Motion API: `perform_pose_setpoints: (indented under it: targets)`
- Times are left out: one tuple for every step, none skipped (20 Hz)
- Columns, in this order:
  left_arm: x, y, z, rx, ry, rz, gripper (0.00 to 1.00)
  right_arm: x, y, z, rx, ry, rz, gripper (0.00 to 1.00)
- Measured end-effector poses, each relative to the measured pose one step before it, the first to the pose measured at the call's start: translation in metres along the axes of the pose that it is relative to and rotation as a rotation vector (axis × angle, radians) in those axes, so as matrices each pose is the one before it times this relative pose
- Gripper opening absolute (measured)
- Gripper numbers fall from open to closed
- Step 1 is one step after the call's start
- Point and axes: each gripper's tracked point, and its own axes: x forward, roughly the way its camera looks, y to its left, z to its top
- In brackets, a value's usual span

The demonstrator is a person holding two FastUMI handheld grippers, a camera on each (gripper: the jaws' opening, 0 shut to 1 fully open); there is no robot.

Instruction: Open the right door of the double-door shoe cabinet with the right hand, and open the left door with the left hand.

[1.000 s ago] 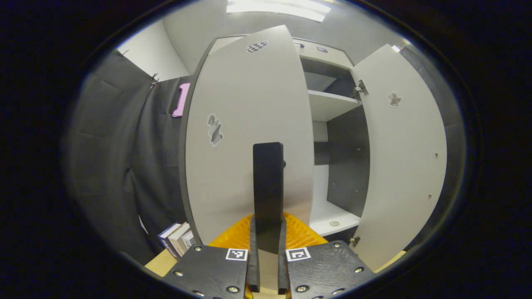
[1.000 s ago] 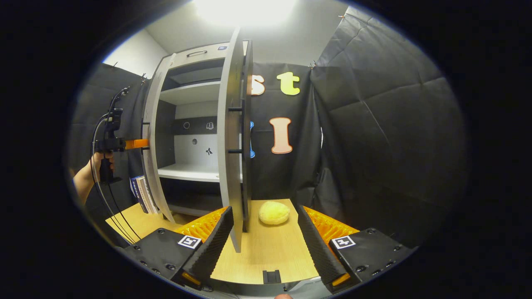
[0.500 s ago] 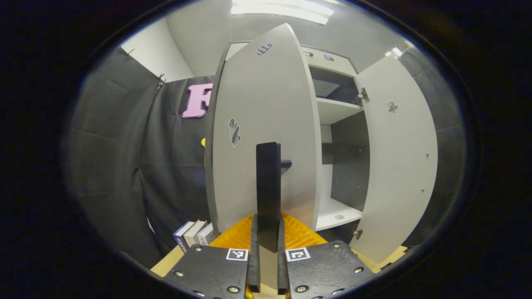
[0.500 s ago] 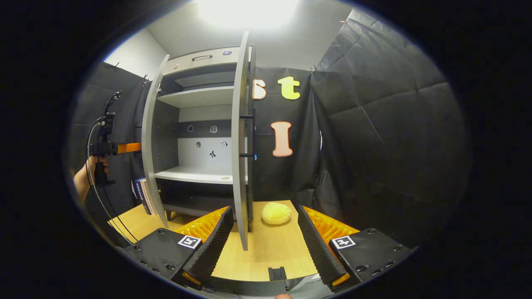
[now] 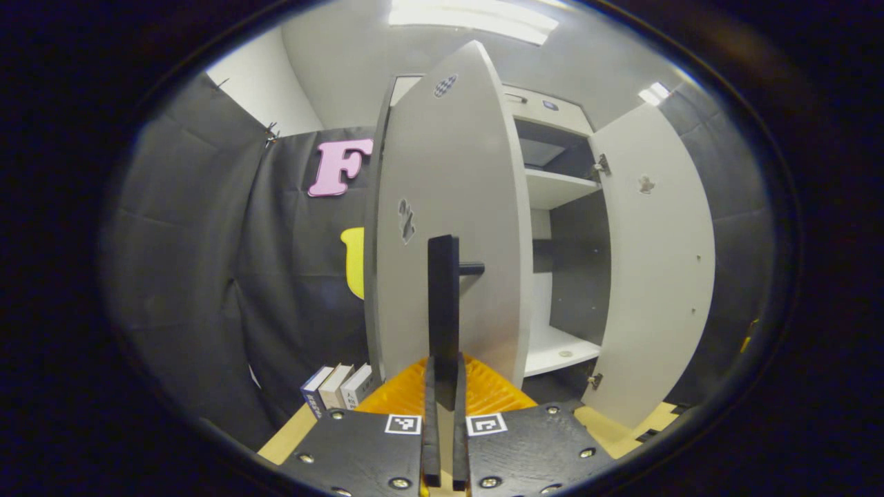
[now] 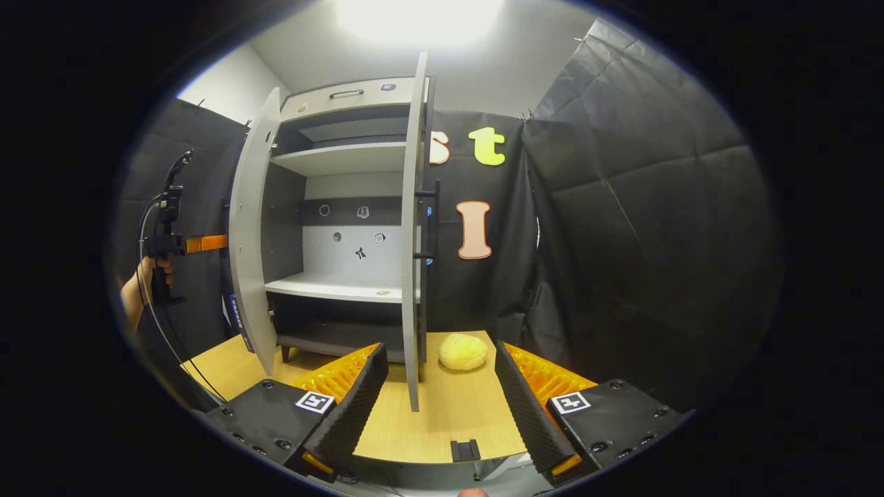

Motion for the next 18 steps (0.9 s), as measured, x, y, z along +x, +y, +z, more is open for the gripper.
perform_pose_setpoints:
  targets:
    - [-0.00205, 0.00334, 0.00077, 0.00035, -0.00203, 0.0175, 0.11, 0.00038, 0.00247, -0.00021, -0.0006, 0.00197, 0.0059, 0.98]
    - [0.00081, 0.00443, 0.00086, 0.00484, -0.00952, 0.02427, 0.09, -0.00043, 0.00185, -0.00047, -0.00509, 0.00135, 0.00431, 0.98]
    - [0.00232, 0.00604, -0.00066, 0.00521, 0.00157, 0.02634, 0.08, 0.00025, 0.00145, -0.0002, -0.00744, -0.00093, 0.00316, 0.97]
    - [0.00044, 0.00662, 0.00027, 0.00969, -0.00156, 0.02183, 0.08, -0.00107, 0.00139, 0.00069, -0.00786, -0.00241, 0.00542, 0.97]
    - [0.00038, 0.00537, -0.00004, 0.00446, -0.00159, 0.02168, 0.08, -0.00048, 0.00207, 0.00029, -0.00683, -0.00261, 0.00644, 0.97]
    - [0.00053, 0.00637, -0.00059, 0.0037, 0.00511, 0.02493, 0.08, 0.00118, 0.00024, -0.00002, -0.00438, 0.00103, 0.00566, 0.98]
    - [-0.00147, 0.00544, -0.00114, 0.00319, 0.00636, 0.02965, 0.08, 0.00025, 0.00051, 0.00052, -0.00029, 0.00054, 0.00674, 0.98]
    - [-0.00042, 0.00563, -0.00049, -0.00264, 0.00448, 0.02542, 0.08, -0.00005, 0.00149, 0.00065, 0.00339, -0.00251, 0.00792, 0.98]
    - [-0.00221, 0.00247, 0.00026, -0.00538, 0.0032, 0.02455, 0.08, 0.00068, 0.00156, 0.00136, 0.00581, -0.00291, 0.01044, 0.98]
    - [-0.00068, 0.01269, 0.00127, 0.01561, 0.00122, 0.06705, 0.08, 0.00121, 0.00207, -0.00085, 0.00454, -0.00179, 0.01168, 0.98]
    - [0.00391, 0.01084, -0.00098, 0.01737, 0.00243, 0.03372, 0.02, 0.00106, 0.00276, 0.0003, 0.00278, -0.00177, 0.00887, 0.98]
    - [0.00024, -0.00274, -0.00275, -0.03661, 0.00688, -0.02547, 0.02, 0.00392, 0.00426, 0.00248, 0.00064, -0.00042, 0.00681, 0.98]
    - [-0.00071, -0.01323, 0.00285, -0.04522, -0.00029, -0.03457, 0.02, 0.00327, 0.00196, 0.00184, 0.0, 0.00038, 0.00673, 0.98]
    - [0.00037, -0.00679, 0.00131, 0.00076, 0.00262, -0.00609, 0.02, 0.00306, 0.00131, 0.0014, 0.00088, -0.00043, 0.00725, 0.98]
    - [0.00077, -0.00054, -0.00007, 0.03211, 0.00755, 0.00739, 0.02, 0.00077, 0.00317, 0.00049, 0.00204, -0.00004, 0.00904, 0.98]
    - [-0.00213, 0.00649, -0.00218, 0.02078, 0.0011, 0.00595, 0.02, -0.00049, 0.00415, -0.00036, 0.00375, -0.00179, 0.00841, 0.98]
    - [-0.00252, 0.00393, -0.00012, 0.00928, -0.00226, 0.00157, 0.02, 0.0006, 0.00305, 0.00135, 0.0042, -0.0056, 0.00561, 0.97]
    - [-0.00197, 0.00028, 0.00106, 0.01598, -0.00473, 0.01002, 0.02, 0.00107, 0.00206, 0.00289, 0.00327, -0.00661, 0.00291, 0.98]
